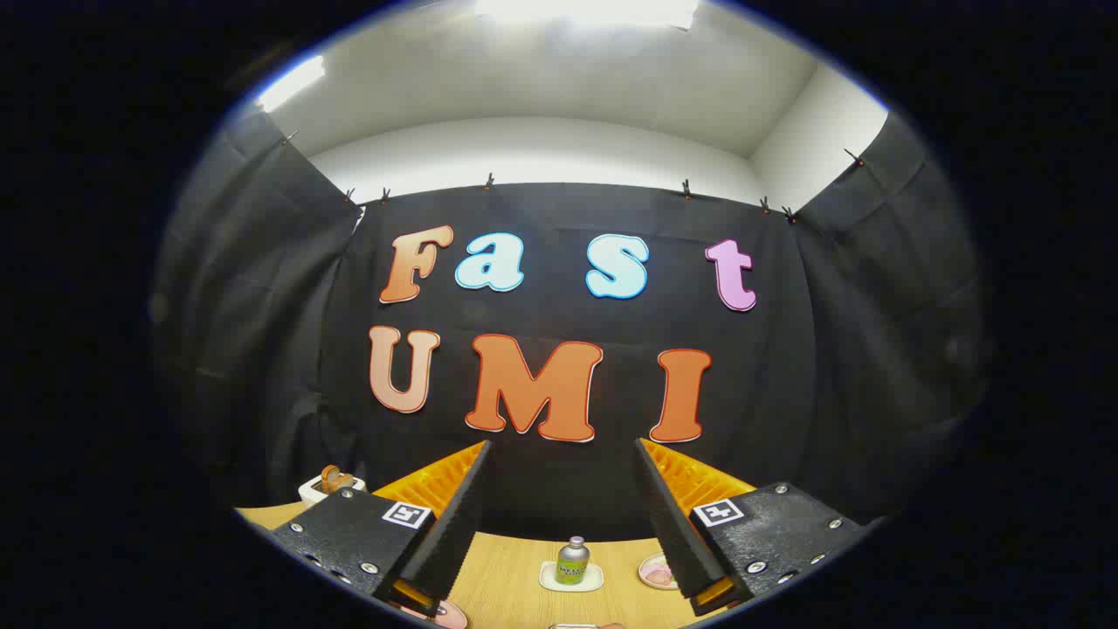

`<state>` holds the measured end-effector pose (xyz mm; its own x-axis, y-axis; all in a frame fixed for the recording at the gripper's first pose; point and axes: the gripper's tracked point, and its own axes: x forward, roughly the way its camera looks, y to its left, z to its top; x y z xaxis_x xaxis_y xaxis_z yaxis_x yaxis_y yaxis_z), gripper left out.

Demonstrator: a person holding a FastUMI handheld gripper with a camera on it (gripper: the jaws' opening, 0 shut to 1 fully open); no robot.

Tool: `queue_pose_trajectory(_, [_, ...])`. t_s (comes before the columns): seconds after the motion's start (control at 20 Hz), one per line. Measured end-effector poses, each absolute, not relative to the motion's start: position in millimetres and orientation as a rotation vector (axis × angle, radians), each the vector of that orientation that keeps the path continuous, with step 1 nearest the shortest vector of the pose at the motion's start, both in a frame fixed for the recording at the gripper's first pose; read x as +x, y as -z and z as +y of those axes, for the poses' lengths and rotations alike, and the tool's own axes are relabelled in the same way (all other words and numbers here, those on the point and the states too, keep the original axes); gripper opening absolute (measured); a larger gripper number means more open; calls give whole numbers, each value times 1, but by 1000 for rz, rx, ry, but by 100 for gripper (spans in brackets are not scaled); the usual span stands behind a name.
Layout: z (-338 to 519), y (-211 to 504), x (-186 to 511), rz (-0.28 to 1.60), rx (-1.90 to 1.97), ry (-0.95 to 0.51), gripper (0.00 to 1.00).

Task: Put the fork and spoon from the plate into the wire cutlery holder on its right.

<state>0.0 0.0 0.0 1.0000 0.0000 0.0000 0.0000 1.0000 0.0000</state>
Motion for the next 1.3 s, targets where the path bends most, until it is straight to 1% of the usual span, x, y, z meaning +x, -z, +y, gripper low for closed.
queue_pose_trajectory(0.25, [4, -3, -1, -19, 8, -12, 98])
queue_pose_trajectory(0.85, [15, -5, -11, -25, 4, -37, 98])
queue_pose_trajectory(1.0, [28, 9, -16, 7, 28, -49, 98])
queue_pose_trajectory(1.3, [64, 61, -23, 152, 60, -104, 98])
